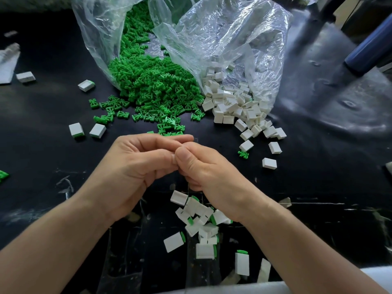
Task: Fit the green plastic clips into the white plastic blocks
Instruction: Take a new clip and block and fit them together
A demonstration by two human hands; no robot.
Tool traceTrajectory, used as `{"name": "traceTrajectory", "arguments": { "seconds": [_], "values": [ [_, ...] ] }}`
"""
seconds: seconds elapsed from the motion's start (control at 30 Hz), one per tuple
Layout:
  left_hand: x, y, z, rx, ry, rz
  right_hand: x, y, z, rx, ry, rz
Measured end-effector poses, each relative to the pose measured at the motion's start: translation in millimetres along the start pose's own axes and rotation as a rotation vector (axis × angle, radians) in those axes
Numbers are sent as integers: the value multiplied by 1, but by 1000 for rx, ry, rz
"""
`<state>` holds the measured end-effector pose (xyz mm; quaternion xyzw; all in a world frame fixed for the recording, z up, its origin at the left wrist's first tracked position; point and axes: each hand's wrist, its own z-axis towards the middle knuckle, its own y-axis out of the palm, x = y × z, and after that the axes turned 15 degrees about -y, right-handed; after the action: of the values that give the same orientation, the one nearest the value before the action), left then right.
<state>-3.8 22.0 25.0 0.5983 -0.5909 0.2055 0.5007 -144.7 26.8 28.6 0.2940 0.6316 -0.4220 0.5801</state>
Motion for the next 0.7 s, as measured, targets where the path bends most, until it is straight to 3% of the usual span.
{"name": "traceTrajectory", "arguments": {
  "seconds": [0.4,0.5,0.7],
  "values": [
    [-2,-1,1,-9,5,-21,4,-3,2,-9,-16,-56],
    [-2,-3,3,39,9,19,3,-12,3,-20,-17,-205],
    [-4,1,0,122,42,281,21,-51,10,416,-65,-817]
  ]
}}
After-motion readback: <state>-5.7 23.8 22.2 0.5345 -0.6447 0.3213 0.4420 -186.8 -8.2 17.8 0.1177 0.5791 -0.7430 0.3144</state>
